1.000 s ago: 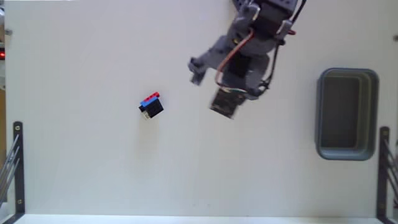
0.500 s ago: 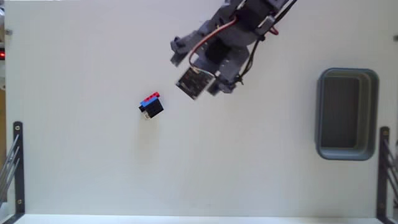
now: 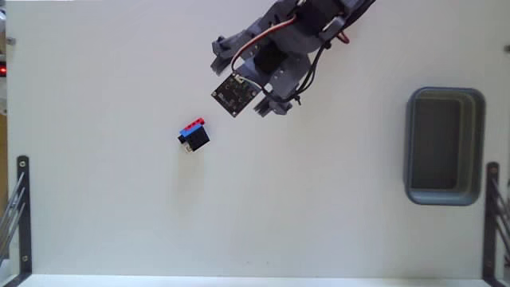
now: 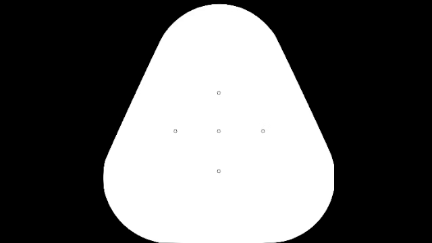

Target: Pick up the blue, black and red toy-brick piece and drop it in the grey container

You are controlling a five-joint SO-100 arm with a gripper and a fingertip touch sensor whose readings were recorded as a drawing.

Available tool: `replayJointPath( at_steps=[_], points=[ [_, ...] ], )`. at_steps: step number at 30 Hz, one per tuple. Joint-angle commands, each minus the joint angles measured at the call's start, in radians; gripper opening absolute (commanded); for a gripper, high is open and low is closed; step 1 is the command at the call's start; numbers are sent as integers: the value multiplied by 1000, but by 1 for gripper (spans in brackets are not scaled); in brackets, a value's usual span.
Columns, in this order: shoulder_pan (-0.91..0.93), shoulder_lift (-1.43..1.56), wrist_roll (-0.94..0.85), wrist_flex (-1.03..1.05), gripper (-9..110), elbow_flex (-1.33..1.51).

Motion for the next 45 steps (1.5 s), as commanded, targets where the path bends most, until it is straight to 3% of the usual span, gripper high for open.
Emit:
replayJointPath(
  at_steps=[1,23,45],
  points=[
    [20,35,5,16,110,2],
    [20,-514,5,-328,110,-202],
    [20,-1023,5,-381,110,-659]
  ],
)
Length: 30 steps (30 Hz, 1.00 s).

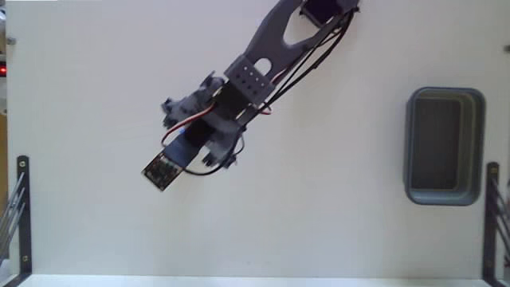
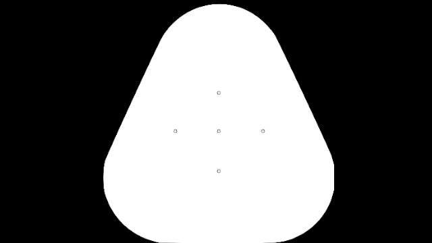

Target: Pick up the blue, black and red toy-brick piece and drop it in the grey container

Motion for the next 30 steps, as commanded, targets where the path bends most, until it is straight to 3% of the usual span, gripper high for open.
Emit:
replayJointPath(
  at_steps=[1,30],
  points=[
    [18,-18,3,-1,110,-110],
    [18,-45,3,-19,110,-120]
  ],
)
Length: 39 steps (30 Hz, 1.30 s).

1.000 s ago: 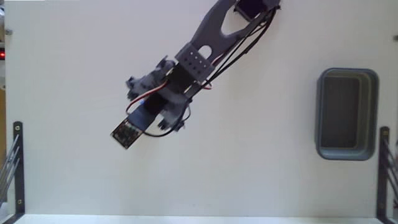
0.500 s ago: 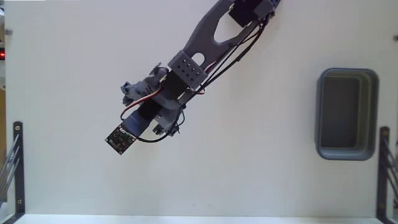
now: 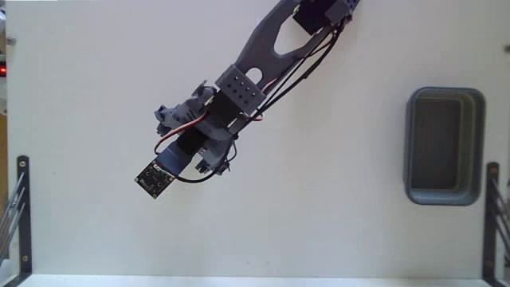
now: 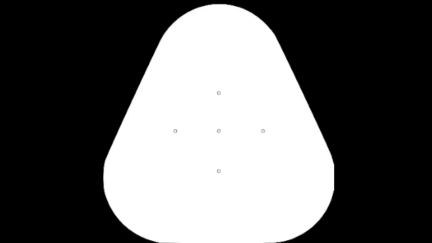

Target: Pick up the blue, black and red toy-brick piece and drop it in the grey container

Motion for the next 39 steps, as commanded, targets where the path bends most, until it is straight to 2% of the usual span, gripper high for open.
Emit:
replayJointPath(
  at_steps=[1,39],
  points=[
    [18,34,5,-21,110,-20],
    [18,27,5,-212,110,165]
  ],
)
